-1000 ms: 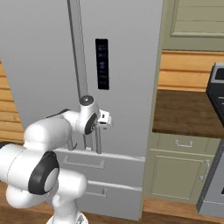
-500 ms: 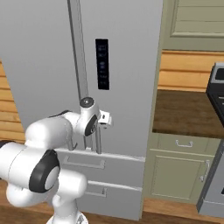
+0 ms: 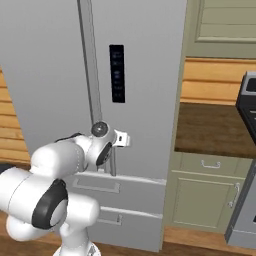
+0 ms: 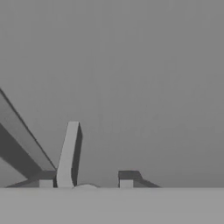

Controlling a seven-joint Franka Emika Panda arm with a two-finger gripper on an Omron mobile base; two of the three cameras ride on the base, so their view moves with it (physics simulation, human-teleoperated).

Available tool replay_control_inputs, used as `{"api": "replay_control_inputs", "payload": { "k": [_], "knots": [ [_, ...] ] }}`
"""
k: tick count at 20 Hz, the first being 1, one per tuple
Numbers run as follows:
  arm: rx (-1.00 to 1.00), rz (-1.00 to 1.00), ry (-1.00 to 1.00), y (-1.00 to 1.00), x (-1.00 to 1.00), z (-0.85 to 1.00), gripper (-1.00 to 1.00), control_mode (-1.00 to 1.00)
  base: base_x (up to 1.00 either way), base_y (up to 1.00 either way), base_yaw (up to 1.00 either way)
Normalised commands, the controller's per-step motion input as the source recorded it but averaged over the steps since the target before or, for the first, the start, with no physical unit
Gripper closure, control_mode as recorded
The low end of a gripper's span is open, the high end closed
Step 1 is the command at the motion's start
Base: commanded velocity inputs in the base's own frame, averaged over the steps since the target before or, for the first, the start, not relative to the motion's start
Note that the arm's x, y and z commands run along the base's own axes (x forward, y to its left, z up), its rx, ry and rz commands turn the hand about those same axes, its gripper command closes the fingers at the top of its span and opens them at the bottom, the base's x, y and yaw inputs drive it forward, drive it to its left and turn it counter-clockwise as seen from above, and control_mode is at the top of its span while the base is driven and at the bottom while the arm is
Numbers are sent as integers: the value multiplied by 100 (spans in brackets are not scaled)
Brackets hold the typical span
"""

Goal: Take the strawberry from the fridge and place it on top of the pancake, located on the dining counter.

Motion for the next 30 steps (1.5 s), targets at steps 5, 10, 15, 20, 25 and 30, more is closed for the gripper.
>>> {"api": "replay_control_inputs", "payload": {
  "k": [5,10,15,20,25,30],
  "knots": [
    [0,0,1,-52,-62,-17,100,-100,0,0,0],
    [2,0,4,-80,-98,-17,100,-100,0,0,0],
    [11,0,14,-97,-79,0,100,-100,0,0,0],
    [10,0,8,-66,-51,11,-100,-100,0,0,0],
    [6,6,0,-64,-11,97,-100,-100,0,0,0],
    [4,2,1,-9,-61,94,-100,-100,0,0,0]
  ]
}}
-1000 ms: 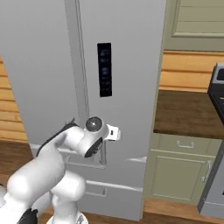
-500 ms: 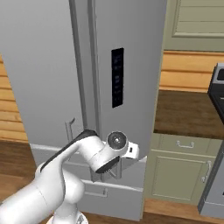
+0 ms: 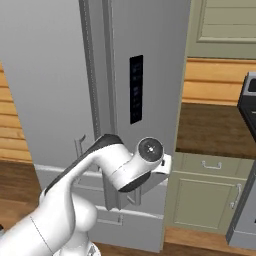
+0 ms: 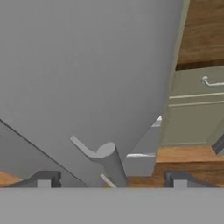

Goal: Take the strawberry from the fridge and place it on top of the pancake, located on the dining counter.

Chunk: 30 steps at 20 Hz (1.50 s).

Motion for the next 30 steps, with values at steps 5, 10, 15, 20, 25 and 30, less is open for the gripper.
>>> {"api": "replay_control_inputs", "payload": {
  "k": [5,10,15,20,25,30],
  "knots": [
    [-24,0,1,72,-62,100,-100,-100,0,0,0],
    [-39,-1,0,94,-80,91,-100,-100,0,0,0],
    [-40,-6,1,94,-57,41,-100,-100,0,0,0],
    [-61,-11,26,98,15,15,-100,-100,0,0,0],
    [-61,-5,51,45,98,0,-100,-100,0,0,0],
    [-30,0,66,-9,99,0,-100,-100,0,0,0]
  ]
}}
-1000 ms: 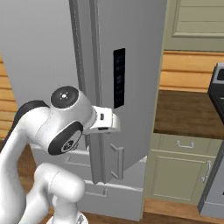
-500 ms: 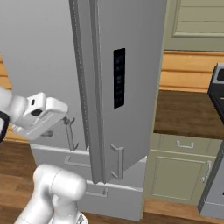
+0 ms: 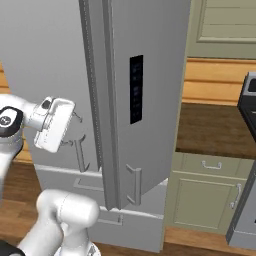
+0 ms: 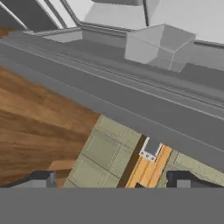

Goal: Take the strawberry from the fridge and place it on top of the pancake, located on the dining counter.

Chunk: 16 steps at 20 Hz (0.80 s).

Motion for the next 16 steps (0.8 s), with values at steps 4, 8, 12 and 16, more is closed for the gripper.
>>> {"api": "replay_control_inputs", "payload": {
  "k": [4,8,12,16],
  "knots": [
    [-8,0,49,-34,87,0,-100,-100,0,0,0],
    [-6,0,40,-32,78,0,-100,-100,0,0,0],
    [-1,0,33,-51,36,0,-100,-100,0,0,0],
    [0,-1,9,-96,-59,0,-100,-100,0,0,0]
  ]
}}
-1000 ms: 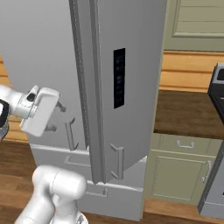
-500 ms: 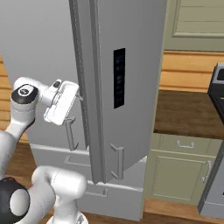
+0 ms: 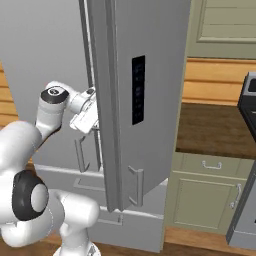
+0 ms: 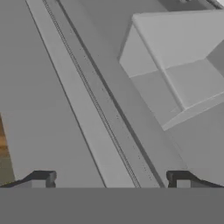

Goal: Take the strawberry from the fridge and place it on top of the pancake, located on the dining counter.

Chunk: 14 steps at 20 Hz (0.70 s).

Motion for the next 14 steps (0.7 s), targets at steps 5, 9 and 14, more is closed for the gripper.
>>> {"api": "replay_control_inputs", "payload": {
  "k": [5,9,14],
  "knots": [
    [3,-1,0,-100,-86,0,-100,-100,0,0,0],
    [8,2,-2,-99,-22,0,-100,-100,0,0,0],
    [7,6,0,-93,0,0,-100,-100,0,0,0]
  ]
}}
